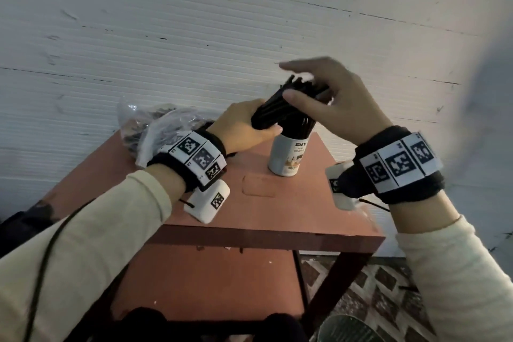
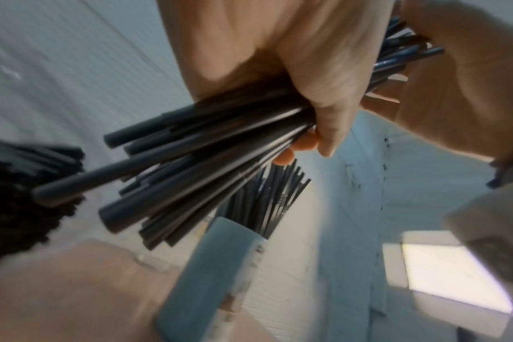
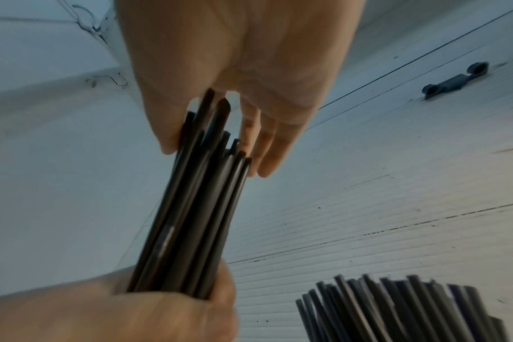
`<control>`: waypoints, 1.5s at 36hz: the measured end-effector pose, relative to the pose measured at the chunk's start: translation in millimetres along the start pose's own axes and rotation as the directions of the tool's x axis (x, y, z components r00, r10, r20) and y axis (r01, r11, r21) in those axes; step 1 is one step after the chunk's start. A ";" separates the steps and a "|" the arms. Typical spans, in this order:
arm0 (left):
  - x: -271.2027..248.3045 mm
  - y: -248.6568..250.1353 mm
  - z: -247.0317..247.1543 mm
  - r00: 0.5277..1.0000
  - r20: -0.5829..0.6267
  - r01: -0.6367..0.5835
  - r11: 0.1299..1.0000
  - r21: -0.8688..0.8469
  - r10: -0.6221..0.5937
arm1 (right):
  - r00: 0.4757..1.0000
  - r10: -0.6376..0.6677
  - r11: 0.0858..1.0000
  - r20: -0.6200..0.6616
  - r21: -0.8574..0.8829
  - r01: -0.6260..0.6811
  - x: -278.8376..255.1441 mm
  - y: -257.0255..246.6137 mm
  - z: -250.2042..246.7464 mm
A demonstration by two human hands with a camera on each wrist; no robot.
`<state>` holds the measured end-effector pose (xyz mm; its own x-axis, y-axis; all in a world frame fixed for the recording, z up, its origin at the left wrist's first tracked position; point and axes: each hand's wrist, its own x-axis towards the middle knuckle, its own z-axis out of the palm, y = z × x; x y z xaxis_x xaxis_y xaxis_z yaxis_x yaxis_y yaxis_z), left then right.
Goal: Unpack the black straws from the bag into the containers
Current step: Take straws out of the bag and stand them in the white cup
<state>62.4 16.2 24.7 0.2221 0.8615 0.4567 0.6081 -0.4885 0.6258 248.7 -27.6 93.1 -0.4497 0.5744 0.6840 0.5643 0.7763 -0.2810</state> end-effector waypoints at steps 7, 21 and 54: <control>-2.2 18.6 20.4 0.999 0.034 0.045 0.959 -0.280 -0.037 | 0.971 -0.077 0.992 -0.227 0.080 0.097 16.9 -11.0 11.0; -21.6 -13.5 41.2 0.967 0.106 0.254 0.867 -0.428 -0.232 | 0.998 -0.031 0.997 0.055 -0.066 0.034 11.2 8.2 68.8; -29.3 -28.7 26.5 0.927 0.211 0.368 0.855 -0.365 -0.309 | 0.997 0.057 0.994 -0.061 0.101 -0.051 10.1 5.1 97.0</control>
<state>58.7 8.6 -23.5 0.1791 0.9791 0.0965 0.3239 -0.1513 0.9339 179.8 7.4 33.3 -0.3739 0.6011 0.7063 0.5136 0.7683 -0.3820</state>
